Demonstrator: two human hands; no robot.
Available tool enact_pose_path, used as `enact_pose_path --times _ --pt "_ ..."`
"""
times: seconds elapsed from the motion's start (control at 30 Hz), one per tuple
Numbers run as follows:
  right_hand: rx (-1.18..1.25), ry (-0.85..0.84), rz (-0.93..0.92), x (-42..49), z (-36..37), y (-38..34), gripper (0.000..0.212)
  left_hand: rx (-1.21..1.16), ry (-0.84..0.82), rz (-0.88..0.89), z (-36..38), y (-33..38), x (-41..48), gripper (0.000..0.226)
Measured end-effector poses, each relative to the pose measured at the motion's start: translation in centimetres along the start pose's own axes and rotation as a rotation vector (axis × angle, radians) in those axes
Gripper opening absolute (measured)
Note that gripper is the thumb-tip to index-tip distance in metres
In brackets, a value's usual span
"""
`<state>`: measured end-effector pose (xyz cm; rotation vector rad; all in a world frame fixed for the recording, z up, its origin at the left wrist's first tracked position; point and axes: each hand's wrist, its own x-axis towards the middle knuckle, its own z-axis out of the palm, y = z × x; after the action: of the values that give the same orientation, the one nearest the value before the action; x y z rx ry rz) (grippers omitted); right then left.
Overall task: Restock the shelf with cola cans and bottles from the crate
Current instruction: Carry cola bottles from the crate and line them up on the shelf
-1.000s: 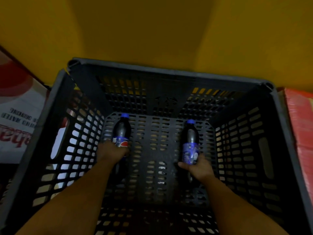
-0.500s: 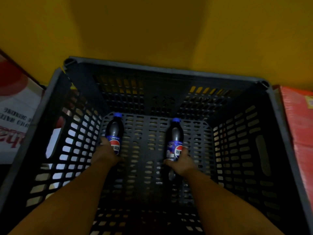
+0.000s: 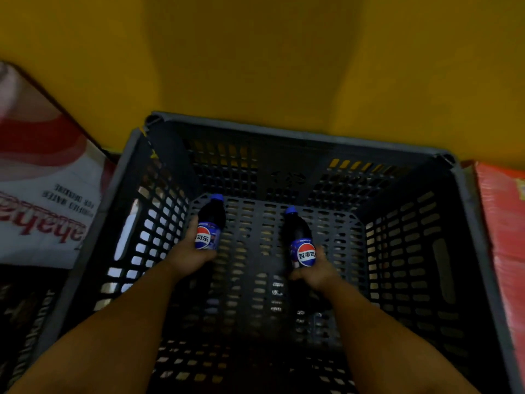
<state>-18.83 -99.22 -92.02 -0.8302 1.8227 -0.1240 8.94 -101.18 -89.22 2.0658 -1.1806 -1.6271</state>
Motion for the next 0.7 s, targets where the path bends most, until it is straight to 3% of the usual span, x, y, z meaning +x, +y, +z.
enact_pose_path --times 0.27,0.47,0.7 --pt "-0.169 -0.017 -0.061 -15.1 -6.4 -5.4 0.105 -0.061 -0.069 0.056 -2.0 8.7 -12.8 0.099" --pt "-0.029 0.213 -0.196 -30.7 -12.0 -11.8 0.103 -0.188 -0.031 0.142 -5.3 18.6 -25.8 0.106" --pt "0.129 0.429 -0.468 -47.5 -19.5 -22.8 0.106 -0.234 0.115 0.412 -12.9 32.5 -40.8 0.101"
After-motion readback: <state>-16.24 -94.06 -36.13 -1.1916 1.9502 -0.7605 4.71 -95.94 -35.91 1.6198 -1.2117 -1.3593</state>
